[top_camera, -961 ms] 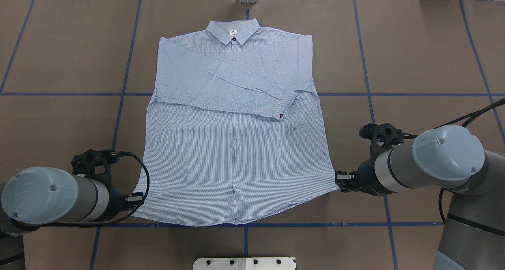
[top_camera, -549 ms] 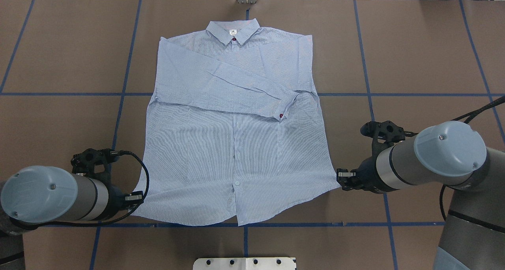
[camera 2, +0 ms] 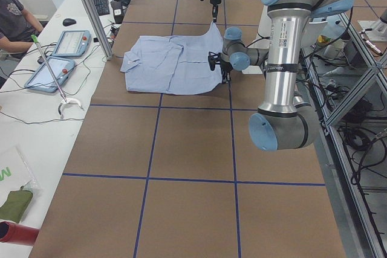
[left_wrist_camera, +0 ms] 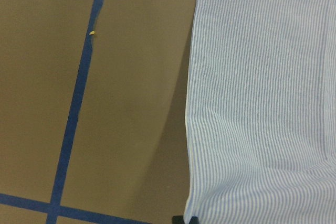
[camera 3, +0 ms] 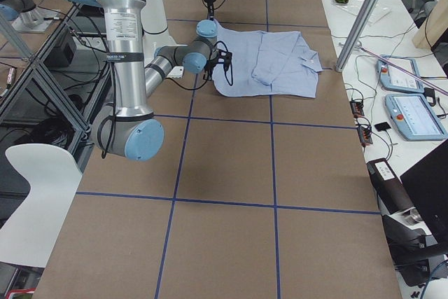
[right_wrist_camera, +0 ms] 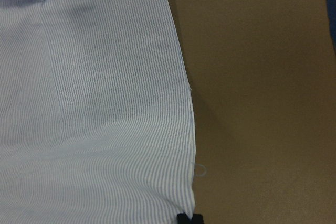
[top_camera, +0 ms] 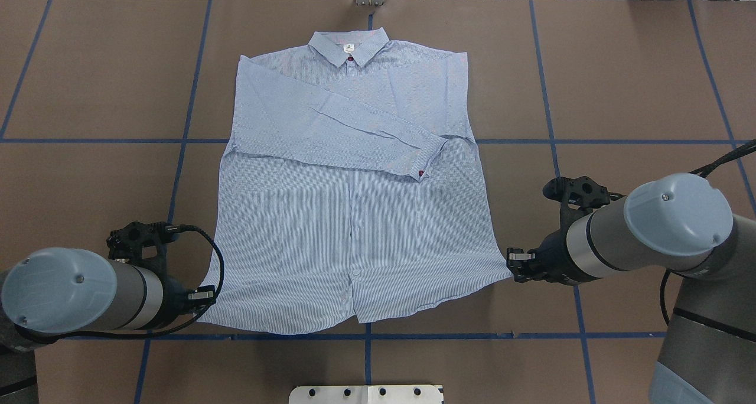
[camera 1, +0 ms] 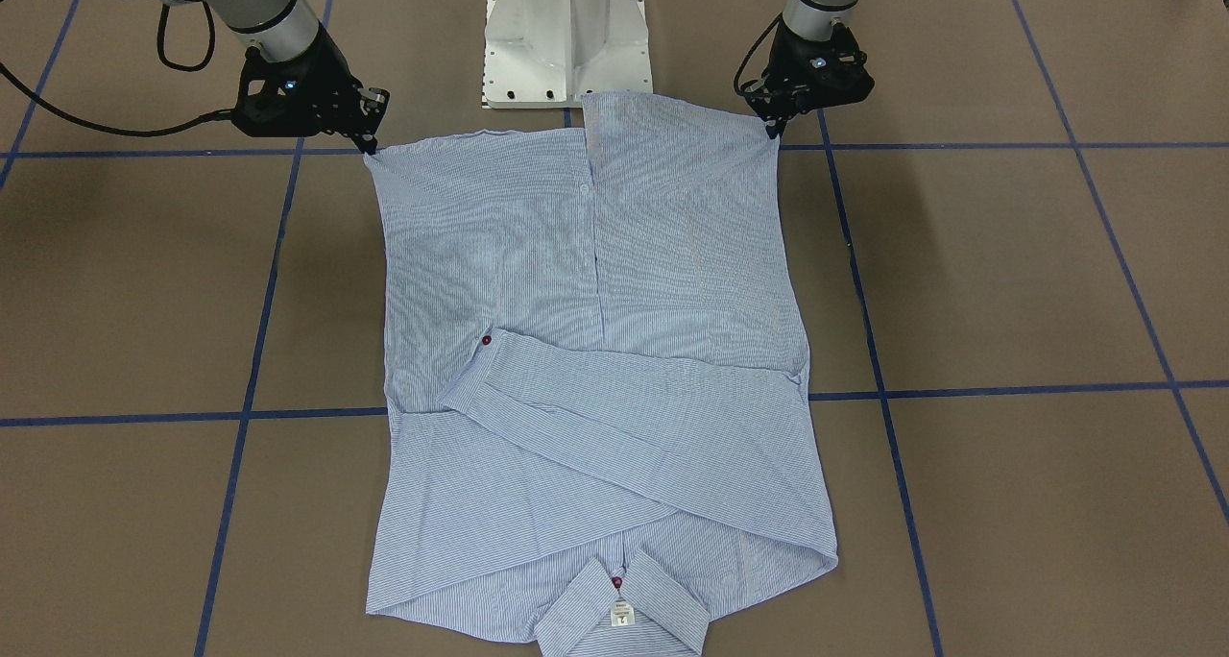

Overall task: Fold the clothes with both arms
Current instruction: 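Close both grippers on the near hem corners and pinch the fabric, then lift the hem with both grippers and carry it toward the collar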

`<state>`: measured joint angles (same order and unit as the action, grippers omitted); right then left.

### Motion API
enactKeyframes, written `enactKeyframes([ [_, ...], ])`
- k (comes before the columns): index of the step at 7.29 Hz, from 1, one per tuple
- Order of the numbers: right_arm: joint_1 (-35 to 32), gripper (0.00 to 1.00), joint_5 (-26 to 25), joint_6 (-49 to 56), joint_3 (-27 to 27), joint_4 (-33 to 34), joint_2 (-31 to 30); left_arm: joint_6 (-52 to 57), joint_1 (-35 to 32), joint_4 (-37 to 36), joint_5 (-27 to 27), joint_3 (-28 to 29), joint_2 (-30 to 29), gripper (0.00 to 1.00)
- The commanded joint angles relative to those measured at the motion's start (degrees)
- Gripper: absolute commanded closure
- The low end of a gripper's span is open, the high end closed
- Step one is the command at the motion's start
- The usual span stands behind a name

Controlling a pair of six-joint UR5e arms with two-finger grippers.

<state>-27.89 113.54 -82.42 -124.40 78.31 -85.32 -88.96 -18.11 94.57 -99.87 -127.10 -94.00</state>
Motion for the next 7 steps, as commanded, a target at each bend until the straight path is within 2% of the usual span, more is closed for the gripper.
enactKeyframes([
  [1, -2.41, 1.0, 2.9, 0.15, -0.14, -0.09, 0.06, -0.25, 0.0, 0.09, -1.46, -0.51, -0.49, 1.0],
  [2, -3.65, 1.0, 4.57, 0.15, -0.23, -0.09, 0.15, -0.34, 0.0, 0.09, -2.34, -0.69, -0.92, 1.0],
  [6, -4.36, 1.0, 4.85, 0.24, -0.58, -0.26, -0.11, -0.34, -0.44, 0.09, -2.35, -0.95, -1.54, 1.0],
  [7, -5.32, 1.0, 6.51, 0.24, -0.75, -0.26, -0.2, -0.25, -0.44, 0.09, -2.35, -1.91, -0.85, 1.0],
])
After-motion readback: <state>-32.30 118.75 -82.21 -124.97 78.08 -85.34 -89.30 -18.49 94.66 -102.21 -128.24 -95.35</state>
